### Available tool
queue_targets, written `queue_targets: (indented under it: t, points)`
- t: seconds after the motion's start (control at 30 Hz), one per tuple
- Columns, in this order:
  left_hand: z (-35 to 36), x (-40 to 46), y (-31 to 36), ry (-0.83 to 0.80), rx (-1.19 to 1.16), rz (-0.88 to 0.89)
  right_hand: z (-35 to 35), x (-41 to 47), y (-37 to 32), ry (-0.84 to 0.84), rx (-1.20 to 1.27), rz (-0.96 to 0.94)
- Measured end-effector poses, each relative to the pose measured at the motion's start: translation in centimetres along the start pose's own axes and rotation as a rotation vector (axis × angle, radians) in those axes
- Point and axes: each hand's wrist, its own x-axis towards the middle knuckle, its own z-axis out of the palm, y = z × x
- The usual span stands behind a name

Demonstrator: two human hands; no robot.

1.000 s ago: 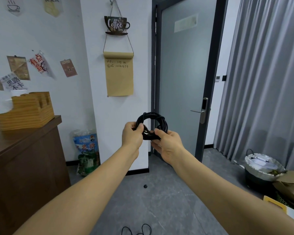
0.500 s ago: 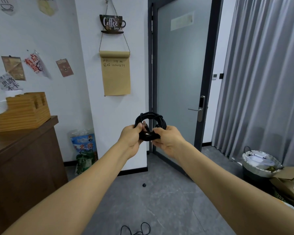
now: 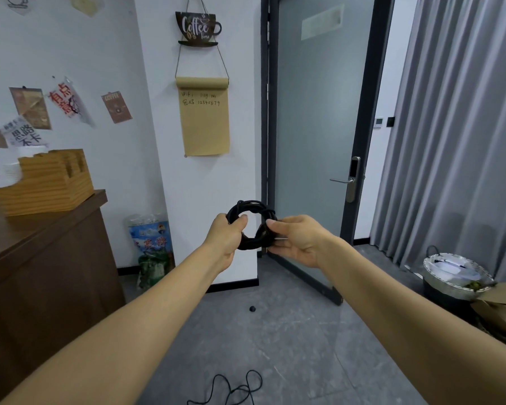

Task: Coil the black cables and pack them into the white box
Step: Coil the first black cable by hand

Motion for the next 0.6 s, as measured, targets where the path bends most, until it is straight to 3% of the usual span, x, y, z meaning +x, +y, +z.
queue_targets:
  t: [0.2, 0.37, 0.47, 0.6]
  points:
    - [-0.5, -0.2, -1.9, -0.146, 0.041, 0.041, -0.2, 0.8, 2.2, 0.072, 0.055, 0.043]
    - [-1.2, -0.8, -4.9, -0.211, -0.098, -0.009, 0.1, 1.7, 5.5, 0.105, 0.204, 0.188]
    - [-1.9, -0.5, -8.3, -0.165, -0.18, -0.111, 0.6, 2.8, 8.5, 0.131, 0.178, 0.241]
    - [-3.4, 0.7, -13.9, 0.005, -0.104, -0.241, 2.0, 5.0, 13.3, 0.16, 0.152, 0.295]
